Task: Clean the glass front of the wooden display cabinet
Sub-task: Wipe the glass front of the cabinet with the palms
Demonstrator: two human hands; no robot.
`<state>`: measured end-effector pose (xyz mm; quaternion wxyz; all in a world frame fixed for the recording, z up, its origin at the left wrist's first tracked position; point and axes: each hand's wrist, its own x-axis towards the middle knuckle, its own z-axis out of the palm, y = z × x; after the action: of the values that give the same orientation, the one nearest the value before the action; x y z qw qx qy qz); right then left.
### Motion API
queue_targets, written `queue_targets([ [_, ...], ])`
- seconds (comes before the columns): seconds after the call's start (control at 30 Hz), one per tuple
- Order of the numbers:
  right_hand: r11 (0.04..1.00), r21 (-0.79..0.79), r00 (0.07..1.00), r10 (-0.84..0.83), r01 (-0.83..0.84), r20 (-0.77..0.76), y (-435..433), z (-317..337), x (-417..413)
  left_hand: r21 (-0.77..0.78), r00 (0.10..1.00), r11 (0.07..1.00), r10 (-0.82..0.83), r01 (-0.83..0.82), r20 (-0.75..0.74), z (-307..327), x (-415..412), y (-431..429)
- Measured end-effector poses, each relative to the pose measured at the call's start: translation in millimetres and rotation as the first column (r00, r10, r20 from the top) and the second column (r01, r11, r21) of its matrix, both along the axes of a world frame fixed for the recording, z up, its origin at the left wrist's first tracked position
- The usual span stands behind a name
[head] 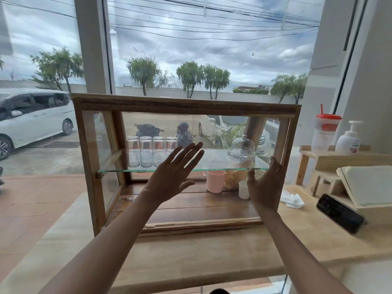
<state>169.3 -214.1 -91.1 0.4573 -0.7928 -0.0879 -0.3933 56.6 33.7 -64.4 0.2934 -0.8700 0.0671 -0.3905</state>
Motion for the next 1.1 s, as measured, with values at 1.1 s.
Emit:
queue_targets([
  [1.1,0.997,0.011,0.997,0.072,-0.071,-0.03,47,-9,-26,-0.004,1.0,1.0,0.027,-0.026,0.012,-4,-35,54],
])
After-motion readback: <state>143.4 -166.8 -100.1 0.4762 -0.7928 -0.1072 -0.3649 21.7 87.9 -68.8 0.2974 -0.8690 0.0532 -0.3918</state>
